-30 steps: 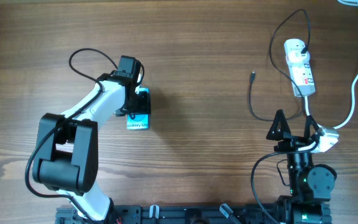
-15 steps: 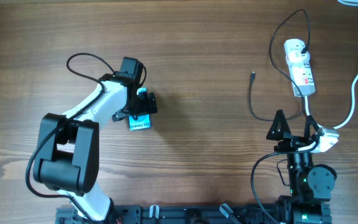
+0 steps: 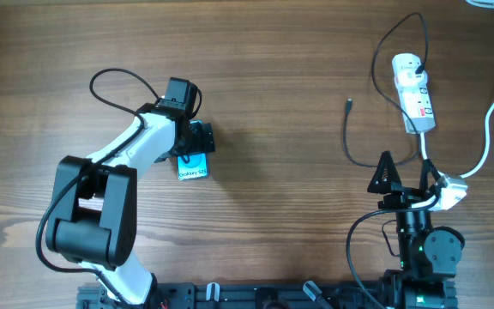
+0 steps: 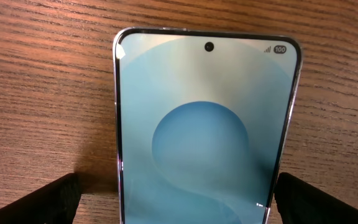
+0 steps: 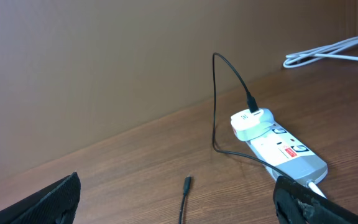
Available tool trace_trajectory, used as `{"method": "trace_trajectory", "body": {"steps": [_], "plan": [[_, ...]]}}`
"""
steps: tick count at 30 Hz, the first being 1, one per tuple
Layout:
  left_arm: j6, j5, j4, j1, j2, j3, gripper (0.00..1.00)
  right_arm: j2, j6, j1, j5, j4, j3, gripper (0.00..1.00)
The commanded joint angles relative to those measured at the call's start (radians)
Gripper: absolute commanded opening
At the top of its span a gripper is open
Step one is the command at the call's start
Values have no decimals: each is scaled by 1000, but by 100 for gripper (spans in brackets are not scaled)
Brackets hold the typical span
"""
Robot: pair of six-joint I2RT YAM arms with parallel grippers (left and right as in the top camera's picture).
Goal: Plug charger to phone and switch on socket
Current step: 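Reach the left gripper down and grasp the teal-screen phone, then lift the phone with the left gripper and tilt it upright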
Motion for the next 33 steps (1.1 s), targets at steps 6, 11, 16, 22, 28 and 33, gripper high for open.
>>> {"method": "trace_trajectory", "body": {"steps": [6, 11, 16, 22, 28, 33], "plan": [[43, 38, 0, -5, 47, -35, 95, -10, -18, 0, 13, 3, -1, 100], [43, 38, 1, -35, 79, -35, 76, -10, -18, 0, 13, 3, -1, 100], [39, 39, 0, -50, 94, -35, 56, -10, -18, 0, 13, 3, -1, 100], [35, 39, -79, -50, 79, 40, 52, -10, -18, 0, 13, 3, -1, 100], [4, 100, -306, -50, 65, 250, 44, -10, -18, 0, 13, 3, -1, 100], [-46, 227, -455, -50, 65, 428, 42, -10, -18, 0, 13, 3, -1, 100]]}}
